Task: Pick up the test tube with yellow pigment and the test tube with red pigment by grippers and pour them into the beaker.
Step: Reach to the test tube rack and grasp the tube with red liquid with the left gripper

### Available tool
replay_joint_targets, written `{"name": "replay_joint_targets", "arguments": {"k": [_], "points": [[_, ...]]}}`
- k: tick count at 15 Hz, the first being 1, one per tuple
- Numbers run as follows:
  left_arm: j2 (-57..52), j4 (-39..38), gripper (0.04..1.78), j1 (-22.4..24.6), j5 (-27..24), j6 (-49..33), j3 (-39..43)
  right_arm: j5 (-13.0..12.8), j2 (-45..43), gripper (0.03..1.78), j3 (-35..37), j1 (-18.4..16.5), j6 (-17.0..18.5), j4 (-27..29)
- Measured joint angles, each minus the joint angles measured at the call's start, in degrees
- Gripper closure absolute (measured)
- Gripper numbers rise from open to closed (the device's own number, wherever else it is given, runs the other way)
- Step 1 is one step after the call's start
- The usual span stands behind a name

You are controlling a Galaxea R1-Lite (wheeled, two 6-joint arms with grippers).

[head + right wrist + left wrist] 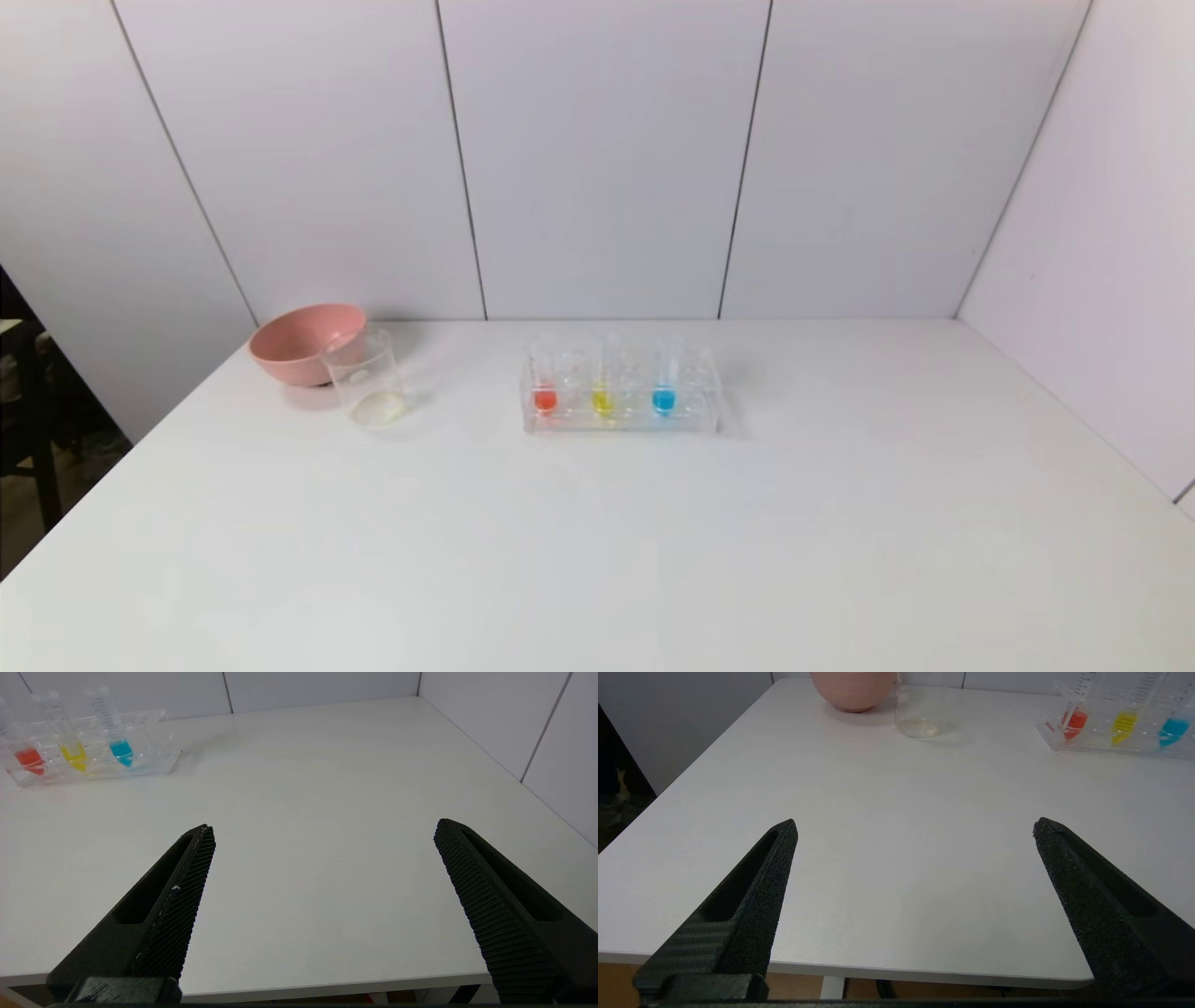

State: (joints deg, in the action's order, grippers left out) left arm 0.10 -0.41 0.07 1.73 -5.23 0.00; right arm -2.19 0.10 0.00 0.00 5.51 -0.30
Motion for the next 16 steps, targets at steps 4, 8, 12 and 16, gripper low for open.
{"name": "replay_joint_targets", "arguments": {"k": [4,8,12,16], "points": [[0.00,0.00,0.06,0.00,0.00,0.00,0.00,0.00,0.00,0.10,0.00,0.00,0.00,0.01],[0.00,0.00,0.06,-0.02,-0.02,0.02,0.00,0.00,0.00,0.10,0.00,0.00,0.00,0.00],[0.00,0.46,0.06,-0.07,-2.11,6.33,-0.13,0.00,0.00,0.10,0.00,0.00,0.00,0.00],[0.00,0.23,0.06,-0.18,-1.73,5.94,-0.05,0.02,0.00,0.10,0.00,0.00,0.00,-0.02]]}}
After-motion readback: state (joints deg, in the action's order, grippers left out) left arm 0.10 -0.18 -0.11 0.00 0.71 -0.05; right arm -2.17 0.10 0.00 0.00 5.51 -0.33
